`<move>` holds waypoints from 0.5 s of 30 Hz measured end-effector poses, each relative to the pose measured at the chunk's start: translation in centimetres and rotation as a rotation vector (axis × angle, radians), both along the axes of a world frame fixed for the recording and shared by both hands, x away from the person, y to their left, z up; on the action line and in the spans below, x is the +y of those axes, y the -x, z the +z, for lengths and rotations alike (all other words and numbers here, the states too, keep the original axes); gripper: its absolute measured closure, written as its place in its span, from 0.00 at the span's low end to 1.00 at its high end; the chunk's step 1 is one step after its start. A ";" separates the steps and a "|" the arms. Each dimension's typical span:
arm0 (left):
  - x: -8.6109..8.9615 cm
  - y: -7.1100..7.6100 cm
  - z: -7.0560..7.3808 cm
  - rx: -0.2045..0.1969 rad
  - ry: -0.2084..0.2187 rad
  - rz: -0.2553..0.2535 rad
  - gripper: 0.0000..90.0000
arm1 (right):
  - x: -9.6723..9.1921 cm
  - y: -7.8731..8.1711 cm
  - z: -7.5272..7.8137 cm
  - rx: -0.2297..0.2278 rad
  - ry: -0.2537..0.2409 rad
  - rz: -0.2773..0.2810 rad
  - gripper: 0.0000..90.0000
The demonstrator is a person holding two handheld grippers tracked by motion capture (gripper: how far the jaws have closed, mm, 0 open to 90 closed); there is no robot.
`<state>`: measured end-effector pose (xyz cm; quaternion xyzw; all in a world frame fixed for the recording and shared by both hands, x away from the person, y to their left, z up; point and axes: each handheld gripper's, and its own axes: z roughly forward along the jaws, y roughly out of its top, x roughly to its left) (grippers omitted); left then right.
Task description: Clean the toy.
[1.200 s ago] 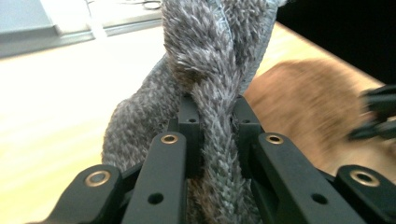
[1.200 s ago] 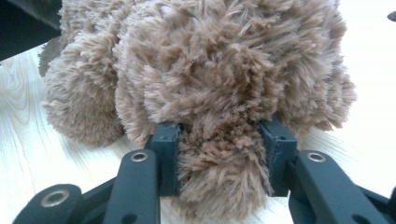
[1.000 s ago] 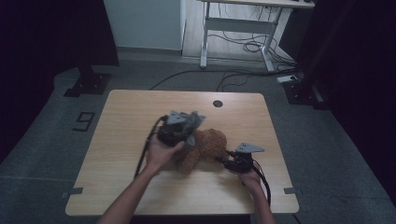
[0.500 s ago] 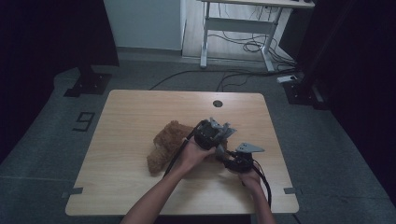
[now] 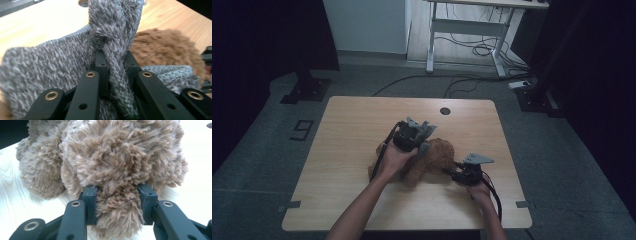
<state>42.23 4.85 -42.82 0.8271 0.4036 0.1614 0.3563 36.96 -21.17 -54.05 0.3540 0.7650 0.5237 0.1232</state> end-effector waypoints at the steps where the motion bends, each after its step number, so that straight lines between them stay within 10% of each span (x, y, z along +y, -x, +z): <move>1: 0.3 0.0 0.2 -0.003 0.003 0.009 0.87 | 0.0 0.0 0.0 0.000 -0.001 0.000 0.66; 7: -1.4 1.0 1.5 -0.033 0.054 -0.081 0.87 | 0.0 0.0 0.0 0.000 -0.005 0.004 0.66; 15: -9.2 2.8 0.4 -0.012 -0.005 -0.273 0.87 | 0.0 0.1 0.0 0.003 -0.002 0.008 0.66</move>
